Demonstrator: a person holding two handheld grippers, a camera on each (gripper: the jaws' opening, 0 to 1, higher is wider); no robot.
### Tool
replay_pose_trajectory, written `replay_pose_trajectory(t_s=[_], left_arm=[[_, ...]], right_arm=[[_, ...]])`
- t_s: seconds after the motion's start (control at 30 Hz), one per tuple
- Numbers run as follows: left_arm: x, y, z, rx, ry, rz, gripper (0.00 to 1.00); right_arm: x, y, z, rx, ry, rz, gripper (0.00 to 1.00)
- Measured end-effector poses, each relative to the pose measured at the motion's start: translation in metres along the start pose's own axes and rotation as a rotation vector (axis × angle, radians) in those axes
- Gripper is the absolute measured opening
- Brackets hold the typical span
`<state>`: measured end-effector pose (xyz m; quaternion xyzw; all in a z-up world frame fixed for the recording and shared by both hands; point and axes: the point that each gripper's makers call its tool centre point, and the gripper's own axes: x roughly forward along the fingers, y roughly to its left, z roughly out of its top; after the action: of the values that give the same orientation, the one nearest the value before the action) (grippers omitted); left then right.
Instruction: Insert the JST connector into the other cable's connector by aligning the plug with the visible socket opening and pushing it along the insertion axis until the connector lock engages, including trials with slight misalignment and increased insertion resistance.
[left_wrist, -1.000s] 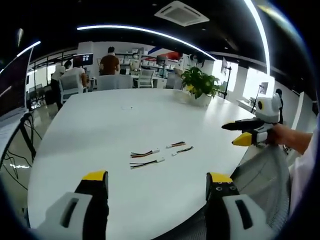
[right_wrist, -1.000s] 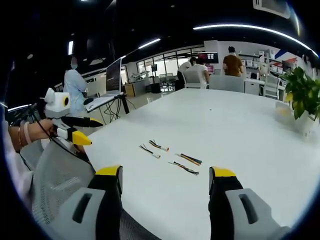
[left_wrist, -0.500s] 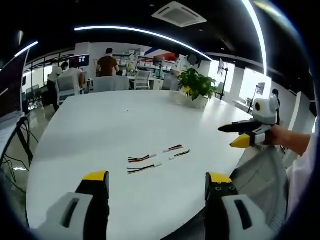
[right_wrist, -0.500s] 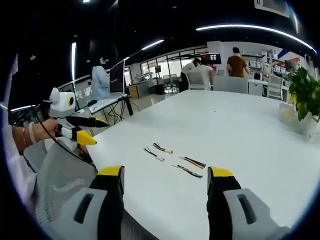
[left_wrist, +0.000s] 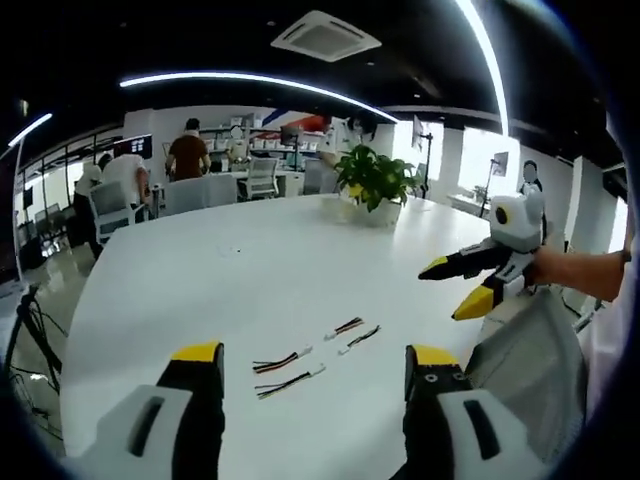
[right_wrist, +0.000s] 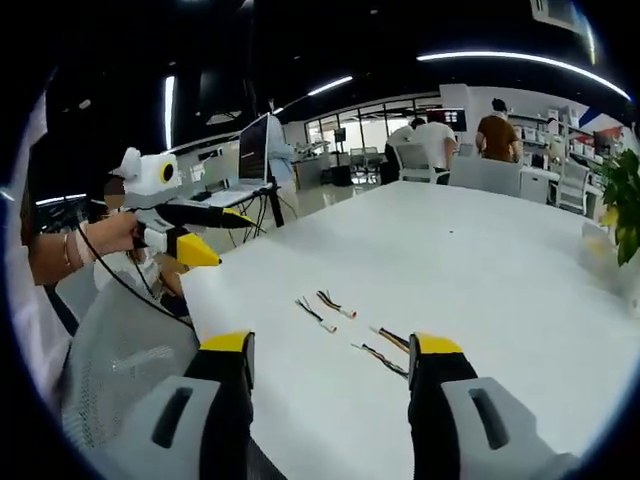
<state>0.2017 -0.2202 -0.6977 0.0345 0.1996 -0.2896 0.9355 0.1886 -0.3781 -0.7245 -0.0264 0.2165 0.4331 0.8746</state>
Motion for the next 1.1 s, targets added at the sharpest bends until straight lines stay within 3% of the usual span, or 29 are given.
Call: replay_pose_trajectory(t_s=[0.23,0.53,0.7,0.83,1.1], left_arm=[[0.016,-0.01,0.014,0.049,-0.019,-0.051,0.66],[0.026,-0.004,0.031,0.077,-0.051,-0.077,0.64],[0.031,-0.002,0.04,0.102,-0.078,-0.098,0.58],[0.038,0.001,0.04,0.118,-0.074,-0.105,0.57],[0.047,-0.004,0.031,0.094,-0.072,-0.155,0.45]], right_arm=[[0.007,-0.003,0.016,-0.079,-0.002,0.021,0.57],[0.015,-0.015,0.038,-0.174,-0.016,0.033,0.53],[0.022,-0.022,0.047,-0.235,-0.014,0.047,0.52],[0.027,-0.023,0.05,-0.267,-0.023,0.062,0.5],[0.035,-0.026,0.042,-0.276,-0.024,0.097,0.43]])
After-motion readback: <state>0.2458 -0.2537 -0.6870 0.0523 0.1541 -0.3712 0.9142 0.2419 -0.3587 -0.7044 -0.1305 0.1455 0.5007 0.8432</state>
